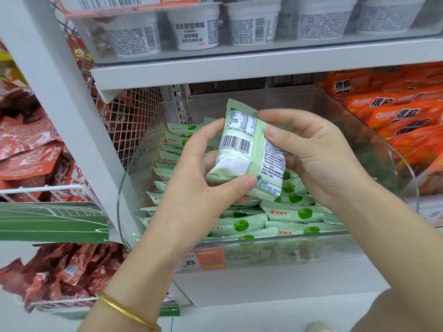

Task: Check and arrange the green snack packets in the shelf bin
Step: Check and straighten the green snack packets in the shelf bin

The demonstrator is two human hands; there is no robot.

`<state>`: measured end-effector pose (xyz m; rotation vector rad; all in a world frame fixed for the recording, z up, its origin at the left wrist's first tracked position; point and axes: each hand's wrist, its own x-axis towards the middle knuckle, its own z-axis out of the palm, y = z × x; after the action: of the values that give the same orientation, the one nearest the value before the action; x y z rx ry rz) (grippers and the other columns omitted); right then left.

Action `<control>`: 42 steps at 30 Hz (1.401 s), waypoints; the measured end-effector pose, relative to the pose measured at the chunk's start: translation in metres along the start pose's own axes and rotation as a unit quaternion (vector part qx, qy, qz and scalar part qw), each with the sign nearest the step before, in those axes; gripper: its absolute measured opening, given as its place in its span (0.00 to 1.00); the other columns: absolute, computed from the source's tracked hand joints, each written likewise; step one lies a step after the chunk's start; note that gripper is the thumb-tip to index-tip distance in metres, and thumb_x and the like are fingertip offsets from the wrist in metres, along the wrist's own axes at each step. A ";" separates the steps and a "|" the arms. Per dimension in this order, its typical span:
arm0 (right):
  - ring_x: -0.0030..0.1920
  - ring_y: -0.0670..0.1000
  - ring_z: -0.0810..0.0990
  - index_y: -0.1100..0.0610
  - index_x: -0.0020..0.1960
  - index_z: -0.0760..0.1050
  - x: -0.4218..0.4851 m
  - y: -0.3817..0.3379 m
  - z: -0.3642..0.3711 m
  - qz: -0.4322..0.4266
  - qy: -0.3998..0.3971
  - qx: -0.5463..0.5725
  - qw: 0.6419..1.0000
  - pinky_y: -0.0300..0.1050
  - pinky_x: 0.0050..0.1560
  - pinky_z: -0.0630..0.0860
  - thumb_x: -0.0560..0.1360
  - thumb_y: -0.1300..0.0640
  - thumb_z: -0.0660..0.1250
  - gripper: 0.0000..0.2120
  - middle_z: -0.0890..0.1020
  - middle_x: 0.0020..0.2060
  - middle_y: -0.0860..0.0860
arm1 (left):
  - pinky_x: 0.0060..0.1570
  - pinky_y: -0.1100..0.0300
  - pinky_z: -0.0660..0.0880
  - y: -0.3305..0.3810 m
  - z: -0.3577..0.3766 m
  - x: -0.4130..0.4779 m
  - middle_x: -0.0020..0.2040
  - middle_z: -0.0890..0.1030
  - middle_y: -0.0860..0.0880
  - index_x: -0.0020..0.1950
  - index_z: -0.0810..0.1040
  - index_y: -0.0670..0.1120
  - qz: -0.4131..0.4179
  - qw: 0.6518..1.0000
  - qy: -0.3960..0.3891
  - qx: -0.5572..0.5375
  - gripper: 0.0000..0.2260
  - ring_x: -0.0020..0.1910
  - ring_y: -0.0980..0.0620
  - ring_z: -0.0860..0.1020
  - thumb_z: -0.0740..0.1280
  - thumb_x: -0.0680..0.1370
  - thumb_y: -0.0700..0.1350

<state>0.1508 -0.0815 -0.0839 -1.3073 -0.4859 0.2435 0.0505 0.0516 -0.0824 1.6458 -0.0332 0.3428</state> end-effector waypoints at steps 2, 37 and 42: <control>0.34 0.47 0.79 0.54 0.48 0.80 -0.001 0.000 0.000 -0.004 -0.004 -0.002 1.000 0.40 0.32 0.76 0.70 0.62 0.68 0.08 0.84 0.37 0.48 | 0.37 0.59 0.81 -0.001 -0.001 0.000 0.47 0.84 0.53 0.63 0.67 0.58 0.006 1.000 -0.006 0.004 0.30 0.42 0.51 0.84 0.69 0.71 0.30; 0.42 0.55 0.82 0.61 0.47 0.78 0.059 0.026 0.038 -0.134 0.074 -0.347 0.925 0.56 0.44 0.79 0.73 0.54 0.70 0.10 0.83 0.42 0.54 | 0.63 0.49 0.67 -0.046 -0.049 0.043 0.64 0.74 0.38 0.59 0.77 0.38 -0.030 0.841 0.105 0.530 0.18 0.61 0.38 0.72 0.54 0.79 0.46; 0.33 0.49 0.74 0.54 0.44 0.72 0.093 0.029 0.065 -0.121 0.057 -0.491 0.861 0.38 0.32 0.70 0.77 0.48 0.64 0.10 0.76 0.32 0.49 | 0.66 0.49 0.64 -0.054 -0.049 0.043 0.66 0.72 0.39 0.60 0.74 0.39 -0.072 0.802 0.043 0.591 0.19 0.67 0.41 0.68 0.54 0.81 0.51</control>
<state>0.2039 0.0225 -0.0813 -2.2131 -0.7048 -0.3554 0.0938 0.1128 -0.1216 2.8524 0.4659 0.3338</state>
